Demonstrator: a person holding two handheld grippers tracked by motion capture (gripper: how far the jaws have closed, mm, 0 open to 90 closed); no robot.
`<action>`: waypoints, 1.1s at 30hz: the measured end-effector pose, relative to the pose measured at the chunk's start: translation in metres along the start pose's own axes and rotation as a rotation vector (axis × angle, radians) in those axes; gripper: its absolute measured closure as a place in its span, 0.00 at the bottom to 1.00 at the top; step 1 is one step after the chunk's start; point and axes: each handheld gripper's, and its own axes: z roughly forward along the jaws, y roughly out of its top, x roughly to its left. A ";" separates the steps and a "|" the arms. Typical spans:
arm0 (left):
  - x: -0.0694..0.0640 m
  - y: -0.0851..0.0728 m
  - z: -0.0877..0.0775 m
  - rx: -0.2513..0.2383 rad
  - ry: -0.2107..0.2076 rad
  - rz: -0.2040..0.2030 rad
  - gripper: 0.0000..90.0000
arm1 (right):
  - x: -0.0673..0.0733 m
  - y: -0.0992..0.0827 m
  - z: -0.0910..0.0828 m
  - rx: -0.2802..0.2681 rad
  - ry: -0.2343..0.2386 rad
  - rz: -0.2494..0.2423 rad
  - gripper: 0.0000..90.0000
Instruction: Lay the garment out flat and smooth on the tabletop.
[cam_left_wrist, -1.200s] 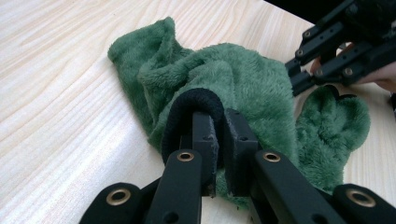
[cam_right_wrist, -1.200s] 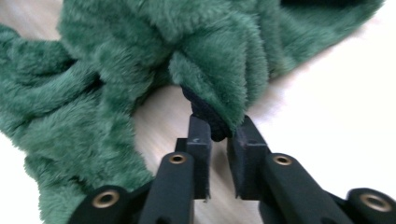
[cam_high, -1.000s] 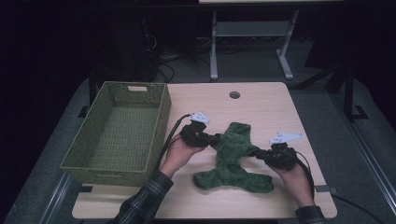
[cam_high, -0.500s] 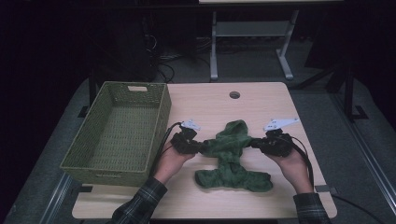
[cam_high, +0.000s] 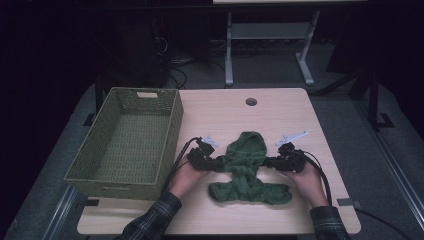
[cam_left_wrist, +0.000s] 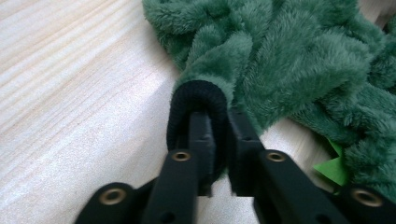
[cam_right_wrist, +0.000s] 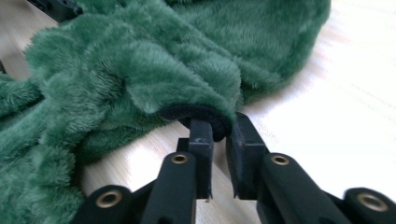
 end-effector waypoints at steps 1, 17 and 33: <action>0.000 0.000 -0.001 -0.002 0.001 -0.004 0.84 | 0.000 0.000 -0.001 -0.003 -0.002 0.003 0.79; -0.002 0.037 -0.039 -0.161 0.019 0.047 0.57 | -0.006 0.010 -0.045 -0.130 -0.042 0.034 0.61; 0.033 0.080 0.028 -0.073 0.002 0.079 0.60 | -0.033 0.045 0.005 -0.089 -0.040 0.095 0.61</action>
